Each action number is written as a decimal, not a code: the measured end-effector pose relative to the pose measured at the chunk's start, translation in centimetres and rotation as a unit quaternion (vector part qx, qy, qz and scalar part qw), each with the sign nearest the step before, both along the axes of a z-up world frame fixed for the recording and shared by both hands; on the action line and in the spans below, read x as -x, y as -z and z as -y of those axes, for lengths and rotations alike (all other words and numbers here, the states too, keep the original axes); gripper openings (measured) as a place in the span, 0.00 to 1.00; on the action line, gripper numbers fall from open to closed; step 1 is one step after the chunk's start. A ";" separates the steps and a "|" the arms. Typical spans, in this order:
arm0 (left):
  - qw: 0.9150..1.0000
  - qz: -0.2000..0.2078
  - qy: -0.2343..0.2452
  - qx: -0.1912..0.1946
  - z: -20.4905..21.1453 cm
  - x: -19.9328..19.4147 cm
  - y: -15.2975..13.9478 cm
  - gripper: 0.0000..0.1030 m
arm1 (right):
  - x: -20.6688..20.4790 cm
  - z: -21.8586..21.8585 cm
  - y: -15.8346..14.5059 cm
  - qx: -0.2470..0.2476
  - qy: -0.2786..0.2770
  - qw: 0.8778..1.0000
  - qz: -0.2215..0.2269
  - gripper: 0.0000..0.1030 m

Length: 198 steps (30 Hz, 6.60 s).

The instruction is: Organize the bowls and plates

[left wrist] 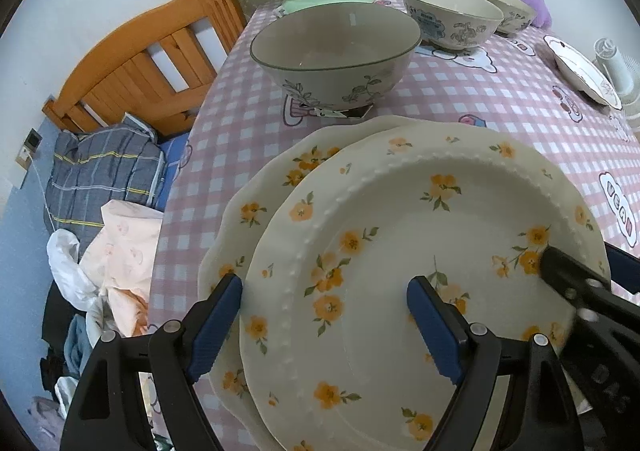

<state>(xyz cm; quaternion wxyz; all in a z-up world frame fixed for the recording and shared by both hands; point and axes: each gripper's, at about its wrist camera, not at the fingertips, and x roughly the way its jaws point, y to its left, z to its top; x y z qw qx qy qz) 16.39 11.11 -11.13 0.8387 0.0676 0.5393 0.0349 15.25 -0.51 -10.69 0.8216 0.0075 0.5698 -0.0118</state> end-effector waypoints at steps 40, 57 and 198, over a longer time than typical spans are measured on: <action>0.992 0.028 0.053 0.109 -1.6 0.8 -4.7 0.89 | 1.2 -0.5 -3.5 0.004 -0.011 0.999 0.035 0.54; 0.990 0.078 0.056 0.107 8.4 -0.7 -9.0 0.96 | -0.5 10.8 -8.6 -0.033 0.009 0.993 0.113 0.69; 0.994 0.040 -0.026 0.101 22.4 -7.9 -4.7 0.62 | -11.4 25.4 -4.6 -0.048 -0.093 0.994 0.042 0.41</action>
